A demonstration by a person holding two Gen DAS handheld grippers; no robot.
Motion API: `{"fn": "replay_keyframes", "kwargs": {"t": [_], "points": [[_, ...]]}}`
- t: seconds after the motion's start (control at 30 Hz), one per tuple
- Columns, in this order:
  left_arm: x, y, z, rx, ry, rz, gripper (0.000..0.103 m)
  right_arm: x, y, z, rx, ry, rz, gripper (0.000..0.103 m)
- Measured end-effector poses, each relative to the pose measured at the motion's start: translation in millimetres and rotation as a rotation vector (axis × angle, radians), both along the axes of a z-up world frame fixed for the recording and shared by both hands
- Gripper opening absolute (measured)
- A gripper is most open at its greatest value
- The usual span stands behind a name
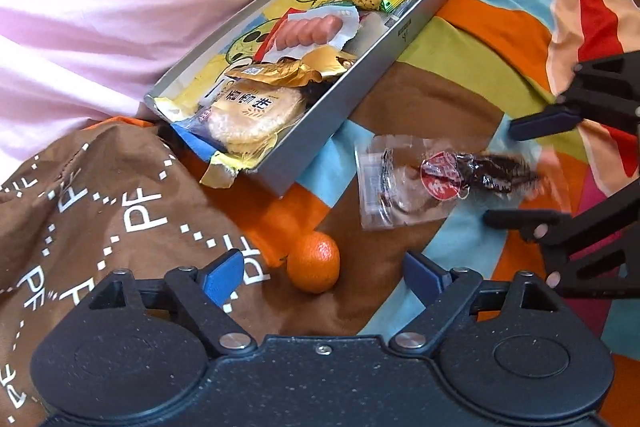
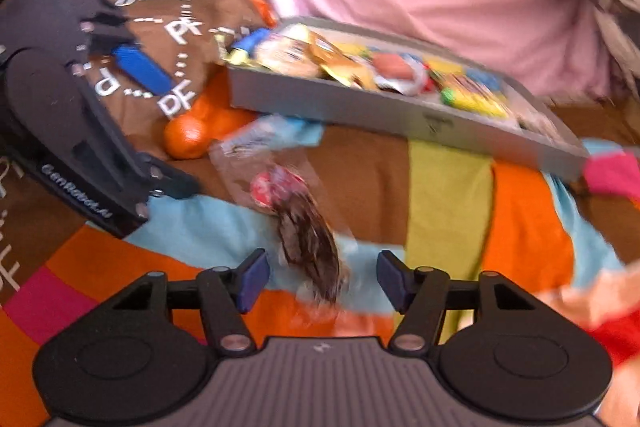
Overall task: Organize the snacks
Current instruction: 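Move both tools back toward the mandarin and the dried-meat pack, then grasp the orange mandarin with the left gripper while the right grasps the dried-meat pack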
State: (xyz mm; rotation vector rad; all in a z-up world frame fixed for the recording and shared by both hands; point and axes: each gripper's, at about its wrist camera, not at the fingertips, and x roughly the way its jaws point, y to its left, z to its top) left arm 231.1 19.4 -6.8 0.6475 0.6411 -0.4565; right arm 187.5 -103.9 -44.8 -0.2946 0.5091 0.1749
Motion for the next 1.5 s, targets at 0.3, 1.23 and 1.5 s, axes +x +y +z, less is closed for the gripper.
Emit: {"fn": "replay_keyframes", "kwargs": {"t": [0.3,1.23,1.5], "points": [[5,0,4,-0.034,0.033,-0.021,0.065,13,-19,0,0.034,0.026,0.125,0.053],[14,14,2,-0.27,0.113,0.248,0.036,-4,-44,-7,0.383,0.161,-0.015,0.051],[-23,0,5,-0.308,0.129,0.203,0.036,-17,-48,-6,0.433,0.198,-0.019,0.05]]}}
